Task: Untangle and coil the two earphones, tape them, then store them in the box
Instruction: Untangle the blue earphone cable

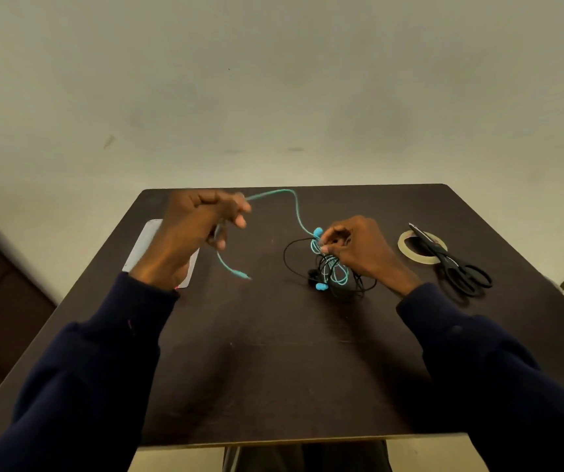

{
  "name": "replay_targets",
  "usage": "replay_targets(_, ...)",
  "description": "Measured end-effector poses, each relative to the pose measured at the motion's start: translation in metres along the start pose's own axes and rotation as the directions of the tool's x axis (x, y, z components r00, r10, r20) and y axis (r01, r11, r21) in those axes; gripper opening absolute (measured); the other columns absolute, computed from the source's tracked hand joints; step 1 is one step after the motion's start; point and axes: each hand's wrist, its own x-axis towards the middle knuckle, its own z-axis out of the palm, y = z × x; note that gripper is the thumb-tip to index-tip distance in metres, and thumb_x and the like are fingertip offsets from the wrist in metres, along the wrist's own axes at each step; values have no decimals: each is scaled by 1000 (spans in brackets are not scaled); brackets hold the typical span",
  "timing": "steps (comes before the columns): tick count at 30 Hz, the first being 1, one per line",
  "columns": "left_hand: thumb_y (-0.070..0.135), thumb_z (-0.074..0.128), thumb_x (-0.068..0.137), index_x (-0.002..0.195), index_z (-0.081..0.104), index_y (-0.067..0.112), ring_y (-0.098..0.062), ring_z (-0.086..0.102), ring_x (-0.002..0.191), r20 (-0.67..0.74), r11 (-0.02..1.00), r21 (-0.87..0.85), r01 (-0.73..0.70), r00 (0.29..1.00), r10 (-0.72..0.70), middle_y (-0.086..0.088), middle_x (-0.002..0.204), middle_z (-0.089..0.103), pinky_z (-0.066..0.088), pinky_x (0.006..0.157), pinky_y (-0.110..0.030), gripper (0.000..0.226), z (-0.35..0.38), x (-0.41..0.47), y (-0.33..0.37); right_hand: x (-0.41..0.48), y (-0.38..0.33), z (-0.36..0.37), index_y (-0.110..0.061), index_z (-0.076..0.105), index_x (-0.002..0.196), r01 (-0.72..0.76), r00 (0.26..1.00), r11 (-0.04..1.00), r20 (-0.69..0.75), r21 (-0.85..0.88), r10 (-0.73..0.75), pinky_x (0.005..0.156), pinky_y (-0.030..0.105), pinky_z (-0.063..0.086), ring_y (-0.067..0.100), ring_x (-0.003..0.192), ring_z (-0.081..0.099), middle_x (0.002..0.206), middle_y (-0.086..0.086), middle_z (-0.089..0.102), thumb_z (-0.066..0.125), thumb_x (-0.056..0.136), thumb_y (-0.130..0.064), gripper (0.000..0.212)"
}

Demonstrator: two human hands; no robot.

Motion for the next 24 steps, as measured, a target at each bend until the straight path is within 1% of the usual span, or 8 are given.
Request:
replay_targets(5, 18, 62, 99, 96, 75, 3, -15, 67, 49, 260, 930, 253, 266, 908, -330, -14, 82, 77, 46, 44, -16, 20, -5, -8, -21, 0, -4, 1, -16, 80, 95, -11, 1000, 1000, 8, 28, 10, 61, 6, 49, -4, 68, 67, 80, -12, 72, 78, 88, -13, 8)
replay_targets(13, 17, 60, 101, 99, 72, -2, -21, 74, 64, 238, 642, 661, 388, 704, -669, -15, 83, 78, 53, 50, -20, 22, -17, -3, -43, -1, -5, 2, -8, 79, 102, -11, 1000, 1000, -7, -24, 11, 62, 3, 47, -8, 68, 63, 94, 1, 77, 76, 88, -9, 14)
replay_targets(15, 19, 70, 94, 95, 74, -1, -18, 69, 62, 167, 551, 759, 347, 715, -679, -13, 82, 77, 53, 55, -23, 20, -16, -1, -50, -1, -5, 5, -8, 78, 104, 15, 1000, 999, -1, -49, -15, 63, 2, 47, -7, 70, 62, 98, 4, 77, 75, 89, -8, 15)
replay_targets(17, 28, 81, 85, 96, 75, 7, -20, 69, 76, 87, 446, 875, 188, 846, -527, -9, 88, 75, 57, 73, -33, 24, -15, 6, -60, -1, -5, 8, -8, 78, 105, 58, 998, 995, -3, -79, -59, 65, 2, 46, -4, 72, 61, 98, 6, 77, 75, 89, -6, 16)
replay_targets(18, 29, 83, 82, 98, 76, 12, -21, 70, 87, 70, 465, 877, 124, 923, -379, -7, 94, 76, 57, 85, -39, 24, -11, 10, -63, -1, -5, 9, -8, 78, 106, 79, 997, 992, -6, -95, -80, 66, 2, 46, -3, 72, 61, 96, 6, 76, 74, 90, -6, 17)
replay_targets(19, 26, 84, 80, 101, 77, 17, -20, 70, 94, 85, 554, 830, 59, 970, -230, -4, 99, 76, 55, 93, -40, 24, -4, 14, -65, 0, -6, 9, -8, 78, 106, 95, 995, 989, -8, -112, -96, 66, 2, 46, -2, 72, 60, 95, 5, 76, 74, 90, -5, 17)
replay_targets(22, 12, 83, 81, 107, 78, 17, -7, 72, 94, 194, 880, 468, -83, 981, -11, 2, 102, 78, 56, 98, -35, 27, 28, 21, -66, 2, -8, 11, -9, 78, 107, 118, 993, 984, -3, -135, -119, 67, 1, 44, -2, 72, 58, 94, 4, 74, 74, 90, -6, 18)
replay_targets(24, 11, 84, 80, 111, 77, 14, -5, 73, 93, 208, 946, 302, -119, 977, 56, 2, 104, 78, 58, 93, -30, 32, 51, 24, -68, 2, -10, 11, -9, 78, 108, 133, 991, 980, -3, -145, -135, 67, 1, 44, -2, 73, 57, 92, 2, 73, 75, 90, -8, 18)
